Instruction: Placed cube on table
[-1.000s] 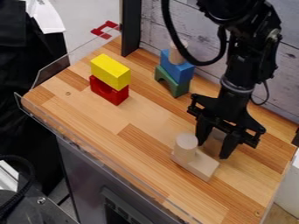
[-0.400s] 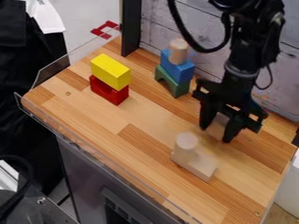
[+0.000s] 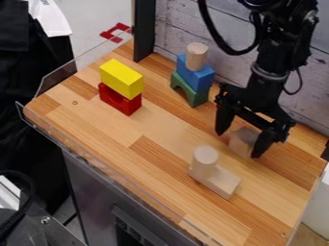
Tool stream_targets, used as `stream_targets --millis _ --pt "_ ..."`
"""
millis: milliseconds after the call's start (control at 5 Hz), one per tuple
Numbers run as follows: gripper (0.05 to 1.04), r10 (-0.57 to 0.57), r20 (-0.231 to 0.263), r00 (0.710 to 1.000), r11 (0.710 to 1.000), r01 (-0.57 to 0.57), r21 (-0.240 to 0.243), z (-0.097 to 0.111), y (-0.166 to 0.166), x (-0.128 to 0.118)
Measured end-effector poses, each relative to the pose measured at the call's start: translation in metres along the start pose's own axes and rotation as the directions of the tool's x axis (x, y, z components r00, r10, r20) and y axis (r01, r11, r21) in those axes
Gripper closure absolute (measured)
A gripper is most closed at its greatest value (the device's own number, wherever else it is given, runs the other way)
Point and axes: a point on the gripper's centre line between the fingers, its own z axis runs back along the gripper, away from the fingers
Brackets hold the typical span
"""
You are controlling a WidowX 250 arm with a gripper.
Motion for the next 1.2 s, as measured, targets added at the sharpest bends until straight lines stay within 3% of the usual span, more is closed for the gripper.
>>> stream_targets --millis 200,400,600,800,1000,1200 --pt "0.084 0.017 0.042 0.999 1.0 -0.017 -0.003 0.019 0.001 -0.006" --pt "0.085 0.03 0.117 0.993 0.999 -0.034 0.032 0.062 0.008 -0.028" --pt "0.085 0.035 0.146 0.989 0.999 -0.039 0.027 0.082 0.011 -0.045" --pt "0.085 0.019 0.138 0.99 1.0 -0.02 0.003 0.084 0.012 -0.047" --pt "0.085 0.026 0.066 0.997 1.0 -0.025 -0.008 0.074 0.016 -0.048" --pt "0.085 0.039 0.062 0.997 0.999 -0.039 -0.012 0.074 0.019 -0.047"
